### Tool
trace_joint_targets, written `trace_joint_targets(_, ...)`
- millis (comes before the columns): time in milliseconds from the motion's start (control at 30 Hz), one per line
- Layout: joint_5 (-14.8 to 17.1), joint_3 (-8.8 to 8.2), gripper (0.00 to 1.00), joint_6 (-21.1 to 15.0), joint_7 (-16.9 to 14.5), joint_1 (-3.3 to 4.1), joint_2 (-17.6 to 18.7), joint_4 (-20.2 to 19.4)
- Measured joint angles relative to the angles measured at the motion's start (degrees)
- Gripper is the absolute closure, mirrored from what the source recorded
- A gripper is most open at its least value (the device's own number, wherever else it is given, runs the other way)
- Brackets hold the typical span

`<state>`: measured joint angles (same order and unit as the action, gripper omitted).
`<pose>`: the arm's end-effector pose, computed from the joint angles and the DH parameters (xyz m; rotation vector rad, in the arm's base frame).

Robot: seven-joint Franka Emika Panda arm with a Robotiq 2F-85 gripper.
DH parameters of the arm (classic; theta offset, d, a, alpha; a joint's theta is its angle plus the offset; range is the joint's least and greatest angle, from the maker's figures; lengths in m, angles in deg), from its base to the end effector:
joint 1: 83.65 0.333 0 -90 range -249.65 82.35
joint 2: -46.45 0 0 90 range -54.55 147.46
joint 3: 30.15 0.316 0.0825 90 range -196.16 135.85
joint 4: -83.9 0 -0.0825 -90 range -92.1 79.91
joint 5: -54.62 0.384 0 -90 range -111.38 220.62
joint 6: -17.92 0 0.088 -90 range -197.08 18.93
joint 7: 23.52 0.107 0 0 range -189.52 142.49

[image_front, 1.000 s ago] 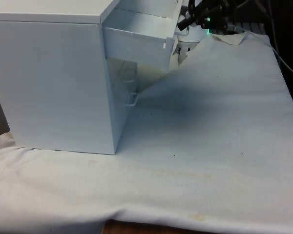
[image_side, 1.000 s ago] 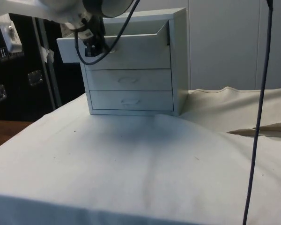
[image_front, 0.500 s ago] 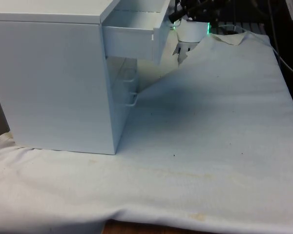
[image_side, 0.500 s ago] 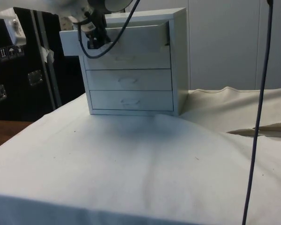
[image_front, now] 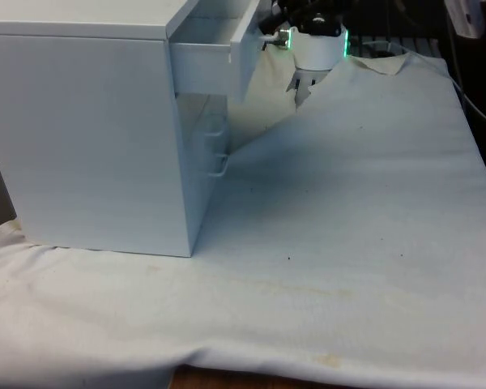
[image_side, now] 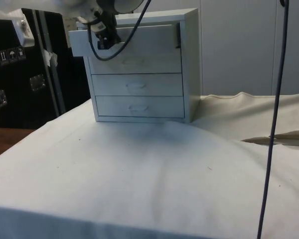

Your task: Open the drawer, then close it.

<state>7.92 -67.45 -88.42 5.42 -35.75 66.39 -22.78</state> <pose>0.5982 0.0810 0.3792 2.1482 0.0567 0.0520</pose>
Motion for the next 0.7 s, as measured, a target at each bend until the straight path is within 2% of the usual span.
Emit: trace_joint_targets(700,-0.6,-4.24,1.0,-3.5,-2.7,-0.57,0.0,-1.5)
